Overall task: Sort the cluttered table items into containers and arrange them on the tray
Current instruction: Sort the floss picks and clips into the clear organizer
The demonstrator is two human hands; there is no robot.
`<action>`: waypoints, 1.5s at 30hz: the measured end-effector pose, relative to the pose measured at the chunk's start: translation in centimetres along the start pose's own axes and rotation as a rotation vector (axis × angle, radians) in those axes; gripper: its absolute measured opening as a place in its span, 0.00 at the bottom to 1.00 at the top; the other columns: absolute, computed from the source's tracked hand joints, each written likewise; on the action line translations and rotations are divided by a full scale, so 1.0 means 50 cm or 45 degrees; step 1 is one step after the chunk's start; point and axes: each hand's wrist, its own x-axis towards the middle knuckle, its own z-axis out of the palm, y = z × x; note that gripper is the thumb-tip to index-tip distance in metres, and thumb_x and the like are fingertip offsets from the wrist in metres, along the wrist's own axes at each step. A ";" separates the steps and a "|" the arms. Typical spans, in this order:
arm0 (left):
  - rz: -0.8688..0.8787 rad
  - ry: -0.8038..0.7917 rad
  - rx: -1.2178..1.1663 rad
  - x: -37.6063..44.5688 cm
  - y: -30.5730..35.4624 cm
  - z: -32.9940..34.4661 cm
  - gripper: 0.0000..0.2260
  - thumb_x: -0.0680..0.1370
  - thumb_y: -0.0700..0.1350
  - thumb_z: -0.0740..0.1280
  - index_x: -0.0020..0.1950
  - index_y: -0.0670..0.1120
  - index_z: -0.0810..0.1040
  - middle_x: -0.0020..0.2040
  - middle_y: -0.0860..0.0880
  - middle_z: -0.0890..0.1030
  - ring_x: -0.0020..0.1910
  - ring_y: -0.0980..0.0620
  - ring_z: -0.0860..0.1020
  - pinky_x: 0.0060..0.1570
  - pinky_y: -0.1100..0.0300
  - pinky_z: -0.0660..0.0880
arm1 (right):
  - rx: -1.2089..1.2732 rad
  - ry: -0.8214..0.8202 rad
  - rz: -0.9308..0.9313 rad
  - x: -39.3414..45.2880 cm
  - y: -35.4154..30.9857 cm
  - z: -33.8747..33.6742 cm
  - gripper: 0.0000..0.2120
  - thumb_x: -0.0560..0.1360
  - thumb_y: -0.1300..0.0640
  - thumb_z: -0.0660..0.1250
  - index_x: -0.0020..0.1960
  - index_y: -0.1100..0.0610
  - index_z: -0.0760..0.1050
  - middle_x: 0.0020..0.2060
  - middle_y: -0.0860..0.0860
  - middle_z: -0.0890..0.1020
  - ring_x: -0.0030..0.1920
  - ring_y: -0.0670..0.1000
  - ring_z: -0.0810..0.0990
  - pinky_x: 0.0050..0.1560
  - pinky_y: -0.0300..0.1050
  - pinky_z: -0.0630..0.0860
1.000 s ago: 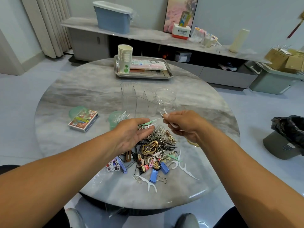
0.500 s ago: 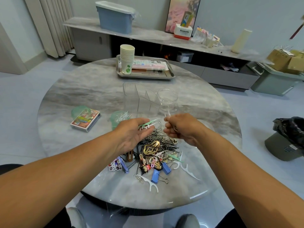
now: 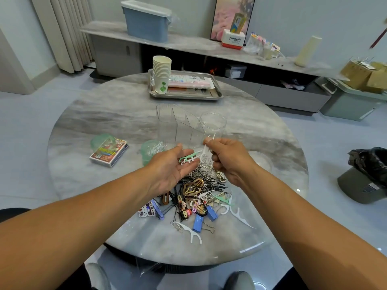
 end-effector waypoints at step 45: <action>-0.117 -0.057 0.168 -0.004 -0.014 -0.006 0.08 0.82 0.34 0.65 0.58 0.32 0.80 0.60 0.35 0.79 0.50 0.43 0.83 0.42 0.58 0.84 | -1.803 -0.373 0.164 -0.059 0.069 -0.141 0.17 0.67 0.52 0.82 0.49 0.60 0.83 0.45 0.55 0.86 0.38 0.51 0.80 0.44 0.46 0.80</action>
